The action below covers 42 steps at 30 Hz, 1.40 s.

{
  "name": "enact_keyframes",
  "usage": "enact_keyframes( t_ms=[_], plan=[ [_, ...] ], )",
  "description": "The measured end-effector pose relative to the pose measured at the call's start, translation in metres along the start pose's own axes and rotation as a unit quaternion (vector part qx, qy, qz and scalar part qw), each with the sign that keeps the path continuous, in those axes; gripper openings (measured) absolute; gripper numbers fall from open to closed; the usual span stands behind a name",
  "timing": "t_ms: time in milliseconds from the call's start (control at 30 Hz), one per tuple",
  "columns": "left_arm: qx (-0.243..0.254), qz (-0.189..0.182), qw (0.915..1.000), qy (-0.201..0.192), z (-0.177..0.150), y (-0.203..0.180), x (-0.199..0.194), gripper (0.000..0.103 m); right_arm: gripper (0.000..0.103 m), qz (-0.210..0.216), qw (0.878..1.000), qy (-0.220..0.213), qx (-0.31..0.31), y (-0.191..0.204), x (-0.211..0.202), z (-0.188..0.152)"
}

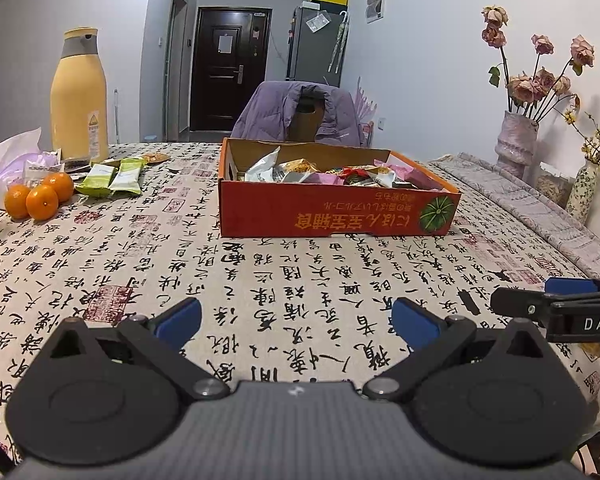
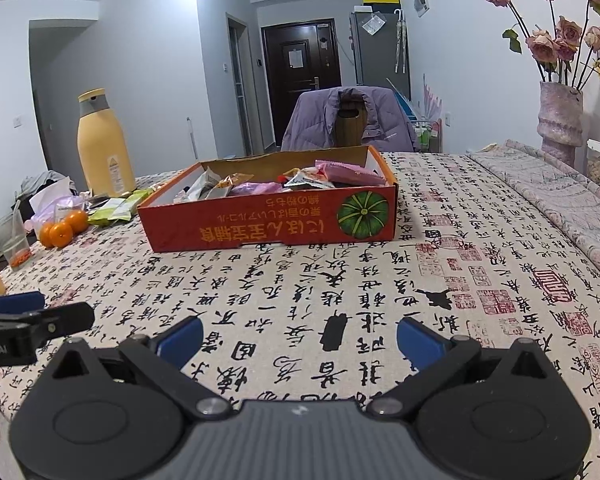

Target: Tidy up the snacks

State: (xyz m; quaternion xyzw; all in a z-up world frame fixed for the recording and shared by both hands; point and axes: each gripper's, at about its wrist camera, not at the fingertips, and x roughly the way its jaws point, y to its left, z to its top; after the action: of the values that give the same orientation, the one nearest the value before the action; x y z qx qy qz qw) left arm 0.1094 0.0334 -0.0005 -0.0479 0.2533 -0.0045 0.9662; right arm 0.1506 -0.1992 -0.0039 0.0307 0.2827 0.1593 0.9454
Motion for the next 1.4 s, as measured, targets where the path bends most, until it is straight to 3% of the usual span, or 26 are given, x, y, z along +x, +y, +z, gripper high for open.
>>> enact_keyframes(
  t_ms=[1400],
  plan=[
    [-0.004, -0.011, 0.9999, -0.005, 0.0008, 0.0013, -0.0028, 0.103, 0.103, -0.002, 1.000, -0.002, 0.002, -0.0033, -0.0014, 0.0016]
  ],
)
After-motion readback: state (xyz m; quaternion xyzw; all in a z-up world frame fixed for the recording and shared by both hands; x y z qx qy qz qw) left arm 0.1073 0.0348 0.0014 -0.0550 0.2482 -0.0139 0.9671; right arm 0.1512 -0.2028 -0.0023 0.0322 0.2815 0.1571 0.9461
